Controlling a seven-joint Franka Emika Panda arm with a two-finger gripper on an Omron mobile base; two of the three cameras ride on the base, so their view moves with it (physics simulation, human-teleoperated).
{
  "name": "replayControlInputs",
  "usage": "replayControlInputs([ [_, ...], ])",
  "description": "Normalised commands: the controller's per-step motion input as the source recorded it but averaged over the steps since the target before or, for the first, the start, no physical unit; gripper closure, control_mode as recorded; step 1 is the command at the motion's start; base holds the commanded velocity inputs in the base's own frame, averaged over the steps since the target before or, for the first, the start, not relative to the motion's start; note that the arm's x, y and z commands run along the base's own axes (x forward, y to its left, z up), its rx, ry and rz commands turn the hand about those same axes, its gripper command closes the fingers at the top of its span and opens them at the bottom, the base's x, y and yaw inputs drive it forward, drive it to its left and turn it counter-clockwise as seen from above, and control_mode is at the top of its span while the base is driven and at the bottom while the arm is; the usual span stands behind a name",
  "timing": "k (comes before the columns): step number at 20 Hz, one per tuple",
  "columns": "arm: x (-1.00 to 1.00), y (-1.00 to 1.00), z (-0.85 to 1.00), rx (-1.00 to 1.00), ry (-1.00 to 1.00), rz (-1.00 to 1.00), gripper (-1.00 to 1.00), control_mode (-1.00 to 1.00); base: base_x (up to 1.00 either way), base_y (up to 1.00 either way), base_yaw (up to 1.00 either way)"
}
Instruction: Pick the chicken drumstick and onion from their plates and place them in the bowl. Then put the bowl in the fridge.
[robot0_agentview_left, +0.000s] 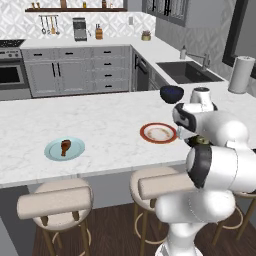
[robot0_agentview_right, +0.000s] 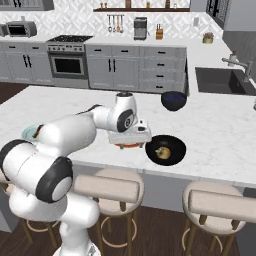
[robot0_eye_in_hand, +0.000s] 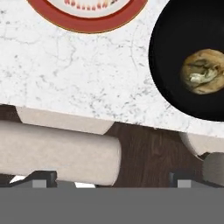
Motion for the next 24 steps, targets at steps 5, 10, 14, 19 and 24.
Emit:
replayControlInputs([
  [5, -0.15, 1.00, 0.25, 0.00, -0.02, -0.05, -1.00, -1.00, 0.00, 0.00, 0.00],
  [10, -0.07, 1.00, 0.30, 0.08, 0.00, -0.14, -1.00, -1.00, 0.00, 0.00, 0.00],
  [14, -0.20, 1.00, 0.09, 0.11, -0.08, -0.23, -1.00, -1.00, 0.00, 0.00, 0.00],
  [19, -0.58, 1.00, 0.00, 0.08, -0.19, -0.20, -1.00, -1.00, 0.00, 0.00, 0.00],
  [24, -0.73, 1.00, 0.02, 0.07, -0.18, -0.01, -1.00, -1.00, 0.00, 0.00, 0.00],
])
